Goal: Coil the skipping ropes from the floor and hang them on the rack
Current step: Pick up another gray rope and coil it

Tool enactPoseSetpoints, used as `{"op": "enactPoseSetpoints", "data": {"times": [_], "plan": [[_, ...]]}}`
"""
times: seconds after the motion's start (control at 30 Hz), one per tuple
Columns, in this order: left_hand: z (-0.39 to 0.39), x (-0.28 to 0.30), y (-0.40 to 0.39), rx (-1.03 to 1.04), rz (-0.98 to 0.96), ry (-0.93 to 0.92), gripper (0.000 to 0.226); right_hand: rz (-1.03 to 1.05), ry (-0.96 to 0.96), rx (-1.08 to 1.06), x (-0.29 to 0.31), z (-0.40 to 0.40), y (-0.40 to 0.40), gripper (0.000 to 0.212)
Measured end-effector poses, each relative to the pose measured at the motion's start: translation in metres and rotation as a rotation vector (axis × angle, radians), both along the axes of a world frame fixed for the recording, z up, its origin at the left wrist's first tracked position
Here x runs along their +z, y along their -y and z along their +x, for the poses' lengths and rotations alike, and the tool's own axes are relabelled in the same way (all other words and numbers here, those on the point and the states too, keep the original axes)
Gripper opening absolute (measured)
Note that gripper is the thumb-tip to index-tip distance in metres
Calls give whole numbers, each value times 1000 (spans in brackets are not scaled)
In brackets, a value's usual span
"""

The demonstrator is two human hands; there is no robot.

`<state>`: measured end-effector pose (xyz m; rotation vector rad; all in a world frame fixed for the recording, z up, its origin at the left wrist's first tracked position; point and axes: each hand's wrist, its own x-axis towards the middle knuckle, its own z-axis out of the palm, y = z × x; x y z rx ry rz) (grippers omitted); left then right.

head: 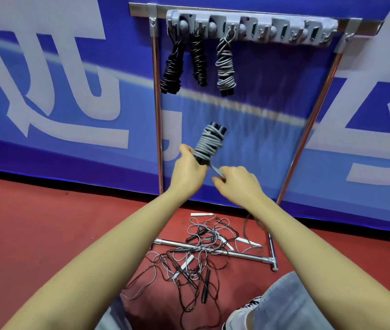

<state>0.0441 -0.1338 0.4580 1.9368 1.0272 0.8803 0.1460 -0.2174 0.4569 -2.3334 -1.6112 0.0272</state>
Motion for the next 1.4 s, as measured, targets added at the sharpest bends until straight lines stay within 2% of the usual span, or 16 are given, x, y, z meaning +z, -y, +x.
{"op": "enactPoseSetpoints", "data": {"times": [0.1, 0.17, 0.3, 0.37, 0.47, 0.53, 0.6, 0.7, 0.8, 0.9, 1.0, 1.07, 1.17, 1.27, 1.33, 1.4], "plan": [[-1, -21, 0, 68, 69, -245, 26, -95, 39, 70, -5, -5, 11, 30], [-4, -34, 2, 87, 179, -465, 26, -138, 94, 118, -8, -8, 16, 23], [-12, -51, 4, 42, 426, -872, 24, -161, 316, 214, -6, -14, 24, 11], [-17, -54, 3, -19, 545, -1024, 25, -162, 429, 228, 0, -15, 24, 16], [-23, -54, 6, -149, 698, -1145, 25, -138, 469, 202, 8, -12, 20, 18], [-23, -52, 3, -222, 765, -1136, 21, -99, 409, 170, 8, -11, 18, 19], [-25, -47, -1, -295, 889, -1048, 12, -42, 250, 106, 4, -9, 15, 19], [-29, -37, -3, -342, 1101, -1001, 35, 67, -69, 5, -4, -6, 9, 11], [-30, -42, -13, -294, 1109, -934, 40, 138, -276, -44, -6, -1, 3, 25], [-32, -28, -13, -232, 1053, -850, 43, 104, -447, 10, 4, -3, 1, 35], [-34, -19, -18, -248, 925, -804, 36, 89, -591, -1, 10, -5, -1, 38], [-37, -17, -19, -303, 932, -791, 41, 84, -670, -13, 10, -3, -3, 39], [-37, -22, -31, -347, 1093, -730, 40, 20, -708, 17, 12, -2, -4, 38], [-42, -16, -35, -371, 1299, -612, 20, 45, -600, -24, 16, 1, -8, 39], [-42, -14, -36, -365, 1371, -490, 17, 67, -481, -65, 18, 3, -12, 46], [-41, -14, -35, -325, 1315, -374, 21, 72, -408, -78, 20, 4, -12, 50]]}}
